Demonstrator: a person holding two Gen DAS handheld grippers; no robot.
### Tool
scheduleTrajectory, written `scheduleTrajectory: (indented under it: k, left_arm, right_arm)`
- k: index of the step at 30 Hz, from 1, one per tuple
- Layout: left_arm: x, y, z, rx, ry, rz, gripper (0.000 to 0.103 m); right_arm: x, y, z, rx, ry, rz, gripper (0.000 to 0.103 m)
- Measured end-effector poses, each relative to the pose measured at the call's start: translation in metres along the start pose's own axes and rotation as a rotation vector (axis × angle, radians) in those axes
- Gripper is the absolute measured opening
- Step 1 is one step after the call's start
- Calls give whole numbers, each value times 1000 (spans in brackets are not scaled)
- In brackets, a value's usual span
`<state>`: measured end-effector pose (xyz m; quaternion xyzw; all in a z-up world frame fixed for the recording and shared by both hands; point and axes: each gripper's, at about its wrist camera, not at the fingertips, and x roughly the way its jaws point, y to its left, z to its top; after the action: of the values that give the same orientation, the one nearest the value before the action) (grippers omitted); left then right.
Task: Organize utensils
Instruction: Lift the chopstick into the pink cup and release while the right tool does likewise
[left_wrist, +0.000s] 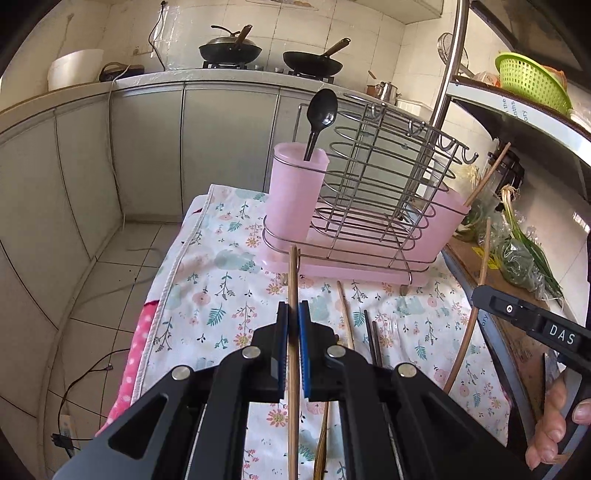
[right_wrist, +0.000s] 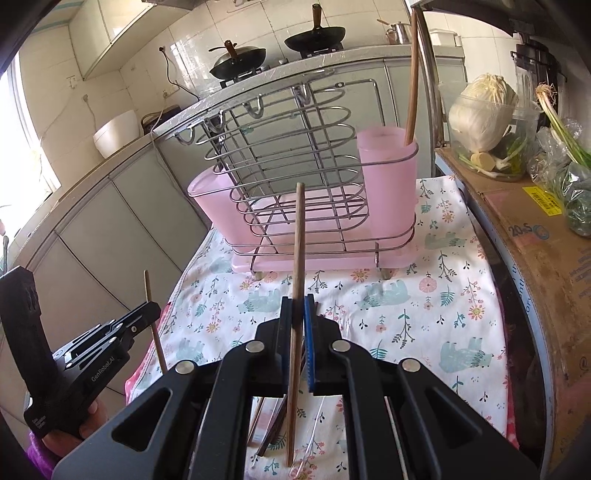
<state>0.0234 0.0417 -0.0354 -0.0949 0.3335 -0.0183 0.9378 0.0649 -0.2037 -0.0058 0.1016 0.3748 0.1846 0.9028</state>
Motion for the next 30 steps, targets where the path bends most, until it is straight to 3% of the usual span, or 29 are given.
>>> scheduleTrajectory:
  k: [3, 11, 17, 22, 30]
  left_arm:
    - [-12, 5, 7, -17, -35, -22, 5]
    - [-64, -7, 55, 39, -215, -52, 5]
    - [-89, -13, 113, 49, -313, -71, 5]
    - [-102, -12, 167, 31, -381, -72, 5]
    - [-97, -10, 227, -6, -480, -41, 5]
  right_arm:
    - [-6, 1, 1, 1, -18, 3, 7]
    - [-34, 2, 23, -9, -104, 8, 7]
    - [-67, -6, 71, -4, -200, -2, 7]
    - [-94, -8, 118, -38, -309, -73, 7]
    - [-93, -17, 175, -65, -429, -178, 7]
